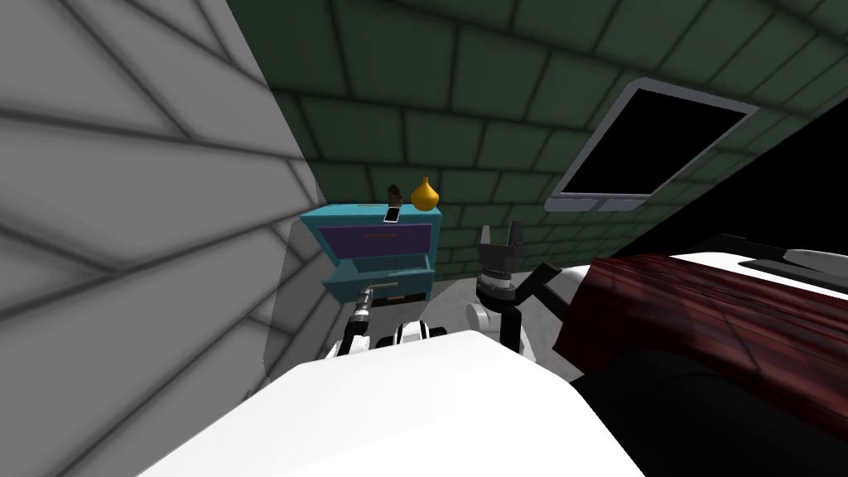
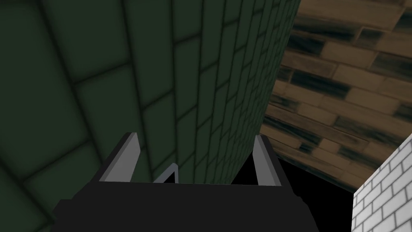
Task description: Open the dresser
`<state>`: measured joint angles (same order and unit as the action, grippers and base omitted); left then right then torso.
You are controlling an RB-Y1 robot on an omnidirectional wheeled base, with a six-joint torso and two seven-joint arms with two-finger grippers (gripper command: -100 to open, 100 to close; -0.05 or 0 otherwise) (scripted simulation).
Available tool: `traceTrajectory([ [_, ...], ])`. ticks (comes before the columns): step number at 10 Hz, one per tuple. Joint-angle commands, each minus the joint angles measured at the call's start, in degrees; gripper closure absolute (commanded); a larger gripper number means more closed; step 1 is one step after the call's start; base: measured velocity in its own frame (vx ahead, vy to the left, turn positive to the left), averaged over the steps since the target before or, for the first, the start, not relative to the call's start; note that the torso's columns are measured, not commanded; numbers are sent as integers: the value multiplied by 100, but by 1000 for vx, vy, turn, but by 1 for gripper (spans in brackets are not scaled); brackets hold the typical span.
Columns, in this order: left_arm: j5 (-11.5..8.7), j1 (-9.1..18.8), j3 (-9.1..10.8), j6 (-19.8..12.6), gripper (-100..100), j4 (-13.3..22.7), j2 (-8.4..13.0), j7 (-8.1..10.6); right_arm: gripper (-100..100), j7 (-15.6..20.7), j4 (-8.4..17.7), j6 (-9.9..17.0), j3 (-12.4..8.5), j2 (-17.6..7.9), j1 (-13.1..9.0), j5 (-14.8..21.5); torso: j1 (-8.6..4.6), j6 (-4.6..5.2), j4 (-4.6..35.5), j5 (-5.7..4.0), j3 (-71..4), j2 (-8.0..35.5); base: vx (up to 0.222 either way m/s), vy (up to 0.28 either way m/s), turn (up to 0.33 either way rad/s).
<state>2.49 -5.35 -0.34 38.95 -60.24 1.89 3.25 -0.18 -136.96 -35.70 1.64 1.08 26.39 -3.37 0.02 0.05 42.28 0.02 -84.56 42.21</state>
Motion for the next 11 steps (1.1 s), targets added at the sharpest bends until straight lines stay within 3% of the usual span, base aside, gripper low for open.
traceTrajectory([
  [1, -9, 134, 9, -344, -100, -191, 16, 12, 0, 0, -1, 0, 0, 0, 1, 0, 2, -3, -17, 2, -33, -50, -19, -9, 10],
  [3, -16, 225, 18, -488, -100, -249, 25, 18, 0, 0, -1, -1, 0, 0, 3, 0, -1, -3, -9, -1, -21, -23, -24, -6, 15],
  [9, -56, 768, 72, -1348, -100, -595, 79, 52, 0, 0, -1, -1, 0, 0, 2, 0, -10, -9, 25, -13, 12, 33, -70, 0, 16],
  [11, -58, 678, 45, -1374, -100, -574, 102, 83, 0, 0, -1, -1, 0, 0, 2, 0, -18, -15, 42, -24, 21, 45, -28, -7, 4],
])
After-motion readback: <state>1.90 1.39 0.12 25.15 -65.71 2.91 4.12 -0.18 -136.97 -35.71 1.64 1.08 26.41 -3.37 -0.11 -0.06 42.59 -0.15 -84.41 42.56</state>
